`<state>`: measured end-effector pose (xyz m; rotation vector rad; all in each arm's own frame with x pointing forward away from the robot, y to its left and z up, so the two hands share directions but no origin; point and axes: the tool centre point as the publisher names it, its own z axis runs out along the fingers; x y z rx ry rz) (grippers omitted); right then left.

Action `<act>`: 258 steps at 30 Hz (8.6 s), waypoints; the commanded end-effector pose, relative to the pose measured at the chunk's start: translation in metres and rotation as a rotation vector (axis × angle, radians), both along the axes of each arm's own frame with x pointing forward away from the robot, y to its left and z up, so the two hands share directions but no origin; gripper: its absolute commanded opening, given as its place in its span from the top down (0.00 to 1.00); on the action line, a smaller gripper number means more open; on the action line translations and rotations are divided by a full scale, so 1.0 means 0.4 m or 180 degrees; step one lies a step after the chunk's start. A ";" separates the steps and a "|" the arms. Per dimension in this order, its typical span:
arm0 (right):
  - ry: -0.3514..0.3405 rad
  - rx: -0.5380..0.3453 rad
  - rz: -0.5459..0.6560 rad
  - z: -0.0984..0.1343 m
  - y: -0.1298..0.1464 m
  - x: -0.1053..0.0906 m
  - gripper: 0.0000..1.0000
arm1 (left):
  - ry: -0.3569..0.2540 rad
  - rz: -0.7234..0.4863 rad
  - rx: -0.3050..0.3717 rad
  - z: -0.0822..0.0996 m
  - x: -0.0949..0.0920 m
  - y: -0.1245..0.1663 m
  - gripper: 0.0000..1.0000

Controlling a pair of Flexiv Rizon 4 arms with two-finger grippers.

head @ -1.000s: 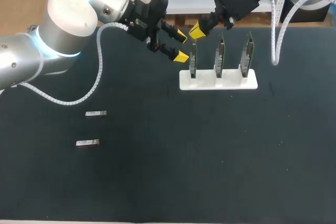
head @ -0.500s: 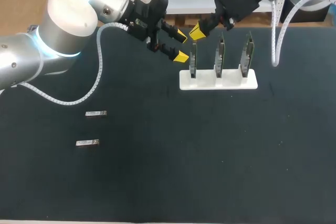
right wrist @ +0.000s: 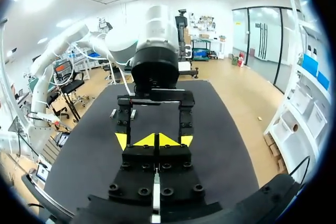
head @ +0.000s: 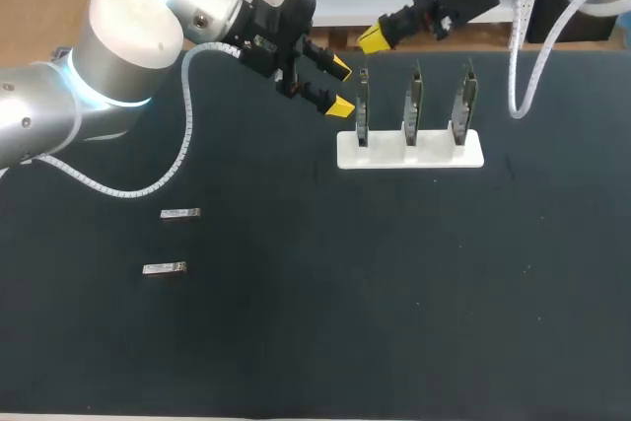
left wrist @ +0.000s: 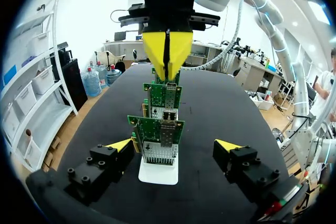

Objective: Pick up the optical module with the left hand, and insert it into the network port with the right hand.

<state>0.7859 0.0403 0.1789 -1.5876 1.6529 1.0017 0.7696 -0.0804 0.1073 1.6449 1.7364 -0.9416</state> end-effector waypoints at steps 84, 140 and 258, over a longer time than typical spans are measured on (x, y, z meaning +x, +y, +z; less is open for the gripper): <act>0.0201 -0.0288 0.0090 -0.077 -0.243 -0.049 0.00 | 0.0002 0.0003 0.0010 0.001 0.000 0.000 0.00; 0.0201 -0.0288 0.0090 -0.077 -0.243 -0.049 0.00 | -0.0296 0.1071 0.2386 -0.055 -0.371 0.587 0.00; 0.0201 -0.0288 0.0090 -0.077 -0.243 -0.049 0.00 | 0.0045 0.0993 0.1873 -0.201 -0.200 0.622 1.00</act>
